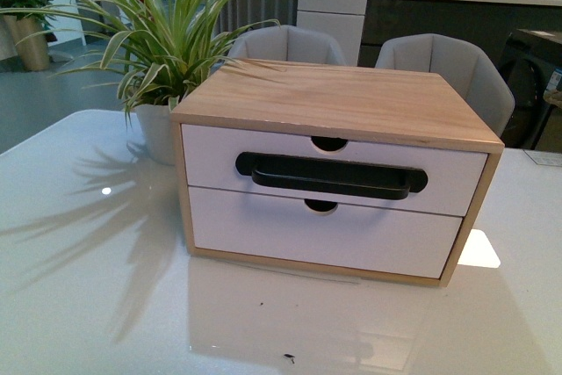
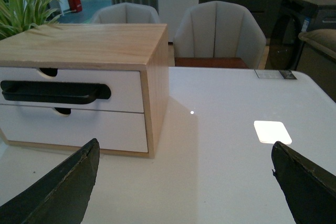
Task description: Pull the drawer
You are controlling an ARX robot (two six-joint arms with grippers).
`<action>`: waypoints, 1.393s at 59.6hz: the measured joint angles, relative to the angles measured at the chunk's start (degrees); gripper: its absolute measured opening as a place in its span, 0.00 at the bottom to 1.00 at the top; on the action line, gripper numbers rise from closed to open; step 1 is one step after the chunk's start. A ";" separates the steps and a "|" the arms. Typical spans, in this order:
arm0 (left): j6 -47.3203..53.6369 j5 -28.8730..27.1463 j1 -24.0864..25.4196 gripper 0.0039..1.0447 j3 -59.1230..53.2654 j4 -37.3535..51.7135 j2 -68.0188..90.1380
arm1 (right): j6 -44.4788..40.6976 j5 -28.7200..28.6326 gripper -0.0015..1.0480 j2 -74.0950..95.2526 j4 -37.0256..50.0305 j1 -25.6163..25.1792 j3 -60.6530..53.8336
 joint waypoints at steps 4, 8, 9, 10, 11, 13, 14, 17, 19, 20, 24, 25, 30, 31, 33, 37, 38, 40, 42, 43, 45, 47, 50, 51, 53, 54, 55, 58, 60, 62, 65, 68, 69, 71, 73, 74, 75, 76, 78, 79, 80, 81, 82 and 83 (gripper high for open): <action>0.00 0.00 0.00 0.93 0.00 0.00 0.00 | 0.00 0.00 0.91 0.00 0.00 0.00 0.00; 0.00 0.00 0.00 0.93 0.00 0.00 0.00 | 0.00 0.00 0.91 0.00 0.00 0.02 0.00; 0.00 0.00 0.00 0.93 0.00 0.00 0.00 | 0.00 0.00 0.91 0.00 0.00 0.00 0.00; 0.00 0.00 0.00 0.93 0.00 0.00 0.00 | 0.00 -0.02 0.91 0.00 0.00 0.00 0.00; 0.00 0.00 0.00 0.93 0.00 0.00 0.00 | 0.00 0.00 0.91 0.00 0.00 0.00 0.00; 0.00 0.00 0.00 0.93 0.00 0.00 0.00 | 0.00 0.00 0.91 0.00 0.00 0.00 0.00; 0.00 0.00 0.00 0.93 0.00 0.00 0.00 | 0.00 0.00 0.91 0.00 0.00 0.00 0.00; 0.00 0.00 0.00 0.93 0.00 0.00 0.00 | 0.00 0.00 0.91 0.00 0.00 0.00 0.00; 0.00 0.00 0.00 0.93 0.00 0.00 0.00 | 0.00 0.00 0.91 0.00 0.00 0.00 0.00; 0.00 0.00 0.00 0.93 0.00 0.00 0.00 | 0.00 0.00 0.91 0.00 0.00 0.00 0.00; 0.00 0.00 0.00 0.93 0.00 0.00 0.00 | 0.00 0.00 0.91 0.00 0.00 0.00 0.00; 0.00 0.00 0.00 0.93 0.00 0.00 0.00 | 0.00 -0.02 0.91 0.00 0.00 0.00 0.00; 0.09 3.23 0.35 0.93 -0.04 2.01 -0.11 | 0.46 -1.68 0.91 0.98 -2.54 -0.04 0.59; 0.04 4.35 0.39 0.93 -0.04 3.08 0.00 | 0.52 -2.19 0.91 1.88 -3.72 -0.02 0.83; 0.09 4.70 -0.42 0.93 -0.02 4.33 0.48 | 0.46 -2.95 0.91 4.42 -3.87 0.04 0.96; 0.70 4.96 -2.12 0.93 0.00 6.34 3.23 | -0.22 -4.83 0.91 8.50 -2.10 -0.20 1.22; 1.01 5.38 -2.60 0.93 0.02 7.13 4.44 | -0.57 -5.75 0.91 10.01 -1.14 -0.37 1.57; 1.84 6.49 -3.61 0.93 0.09 9.01 7.13 | -1.99 -7.58 0.91 13.31 0.59 -0.85 2.73; 3.08 7.80 -4.15 0.93 0.15 10.78 9.62 | -3.19 -9.14 0.91 16.11 2.21 -1.40 3.74; 3.89 8.76 -4.46 0.93 0.26 12.17 11.50 | -4.13 -10.08 0.91 18.10 3.48 -1.81 4.39; 5.33 10.32 -4.83 0.93 0.55 14.53 14.60 | -5.60 -11.41 0.91 21.22 5.07 -2.32 5.57; 7.50 12.70 -5.18 0.93 1.42 17.40 19.17 | -7.72 -13.00 0.91 25.59 6.38 -2.82 7.37; 11.37 17.14 -5.57 0.93 3.80 22.08 27.87 | -11.52 -15.37 0.91 33.20 7.13 -2.99 10.49; 13.53 19.71 -5.88 0.93 5.16 22.99 31.65 | -13.79 -16.68 0.91 36.22 6.62 -2.97 11.89; 16.74 23.08 -6.58 0.93 7.32 24.57 37.81 | -16.79 -17.46 0.91 40.94 6.62 -2.82 13.90; 17.42 23.67 -6.82 0.93 7.80 24.74 39.04 | -17.09 -17.59 0.91 41.83 6.56 -2.75 14.27; 19.47 25.31 -7.56 0.93 9.16 25.03 42.47 | -19.21 -18.08 0.91 44.15 5.99 -2.47 15.61; 23.96 27.78 -9.42 0.93 12.22 25.75 49.83 | -23.39 -18.82 0.91 48.68 4.15 -1.70 18.71; 27.19 28.96 -10.62 0.93 14.14 24.92 53.40 | -26.03 -19.32 0.91 51.04 2.82 -1.07 20.52; 29.38 29.46 -11.61 0.93 15.61 24.04 55.71 | -27.67 -19.45 0.91 52.63 2.27 -0.66 21.66; 33.42 30.58 -13.49 0.93 18.64 21.75 59.71 | -31.87 -19.65 0.91 55.58 1.29 0.17 23.78; 36.35 31.65 -14.91 0.93 21.18 19.34 62.42 | -34.88 -19.96 0.91 57.75 0.22 0.81 25.51; 37.18 31.93 -15.43 0.93 22.16 18.34 63.41 | -35.95 -19.93 0.91 58.58 -0.04 1.09 26.18; 40.19 32.48 -16.76 0.93 24.65 15.74 65.72 | -38.45 -19.89 0.91 60.70 -0.85 1.77 28.04; 43.28 33.27 -17.86 0.93 27.12 13.14 67.91 | -40.76 -19.87 0.91 62.82 -2.01 2.43 29.99; 44.06 33.42 -18.21 0.93 28.15 12.04 68.78 | -41.59 -19.87 0.91 63.63 -2.40 2.62 30.73; 45.29 33.55 -18.51 0.93 29.18 11.04 69.72 | -42.14 -19.87 0.91 64.43 -2.71 2.86 31.47; 45.75 33.64 -18.64 0.93 29.70 10.58 70.20 | -42.56 -19.87 0.91 64.85 -2.86 2.97 31.85; 47.15 34.03 -19.06 0.93 31.71 9.07 72.04 | -44.04 -19.89 0.91 66.31 -3.37 3.39 33.20; 47.71 34.21 -19.19 0.93 32.24 8.70 72.52 | -44.22 -19.89 0.91 66.69 -3.50 3.54 33.51; 48.35 34.40 -19.32 0.93 33.29 7.80 73.44 | -44.89 -19.87 0.91 67.36 -3.72 3.78 34.12; 48.96 34.45 -19.41 0.93 33.83 7.34 73.92 | -45.22 -19.89 0.91 67.71 -3.82 3.93 34.47; 49.75 34.56 -19.54 0.93 34.93 6.40 74.82 | -45.66 -19.87 0.91 68.35 -4.09 4.17 35.17; 50.10 34.60 -19.61 0.93 35.47 5.95 75.28 | -45.99 -19.89 0.91 68.65 -4.26 4.31 35.54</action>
